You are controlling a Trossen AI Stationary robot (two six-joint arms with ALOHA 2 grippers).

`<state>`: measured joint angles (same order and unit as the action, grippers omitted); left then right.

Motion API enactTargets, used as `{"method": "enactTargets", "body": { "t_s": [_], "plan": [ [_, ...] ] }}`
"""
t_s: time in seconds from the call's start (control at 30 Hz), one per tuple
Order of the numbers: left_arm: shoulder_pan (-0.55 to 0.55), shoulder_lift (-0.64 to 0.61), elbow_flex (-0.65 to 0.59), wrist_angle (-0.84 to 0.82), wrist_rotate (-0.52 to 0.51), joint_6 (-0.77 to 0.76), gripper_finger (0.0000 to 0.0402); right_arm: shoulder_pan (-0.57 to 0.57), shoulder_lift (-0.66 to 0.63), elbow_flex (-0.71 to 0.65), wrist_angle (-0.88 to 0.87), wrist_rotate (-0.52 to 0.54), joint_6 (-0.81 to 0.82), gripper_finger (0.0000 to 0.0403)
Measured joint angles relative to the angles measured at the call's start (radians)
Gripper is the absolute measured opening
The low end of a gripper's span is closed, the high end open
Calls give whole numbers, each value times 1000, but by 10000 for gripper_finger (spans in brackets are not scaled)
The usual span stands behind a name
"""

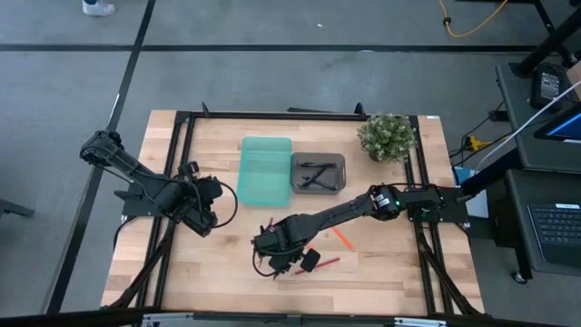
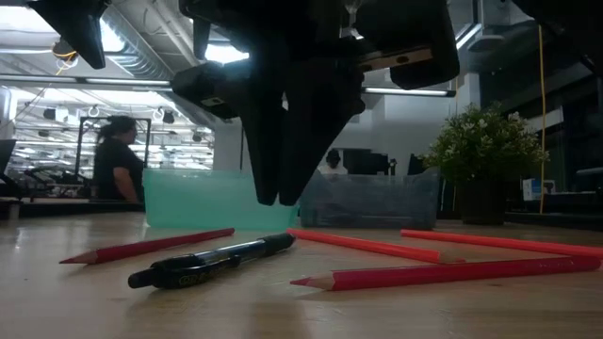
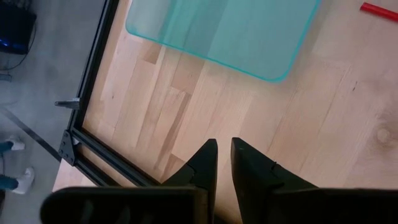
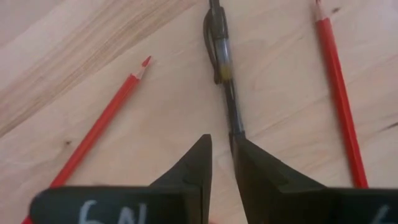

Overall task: Sort pens & pencils
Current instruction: Put the black pen into the black bin

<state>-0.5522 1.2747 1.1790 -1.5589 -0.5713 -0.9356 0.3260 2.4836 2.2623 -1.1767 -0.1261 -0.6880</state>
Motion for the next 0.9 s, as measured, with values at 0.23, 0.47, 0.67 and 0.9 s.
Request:
{"method": "enactTargets", "body": {
  "t_s": [0.23,0.47,0.67,0.9],
  "plan": [
    [0,0,0,0,0,0,41,0,10,-1,22,-1,-10,67],
    [0,0,0,1,0,-1,41,0,43,-4,37,-6,-24,67],
    [0,0,0,-1,0,-2,41,-2,48,-6,53,-8,-24,67],
    [0,0,0,0,0,-4,41,-3,49,-7,68,-4,-24,67]
  ]
}}
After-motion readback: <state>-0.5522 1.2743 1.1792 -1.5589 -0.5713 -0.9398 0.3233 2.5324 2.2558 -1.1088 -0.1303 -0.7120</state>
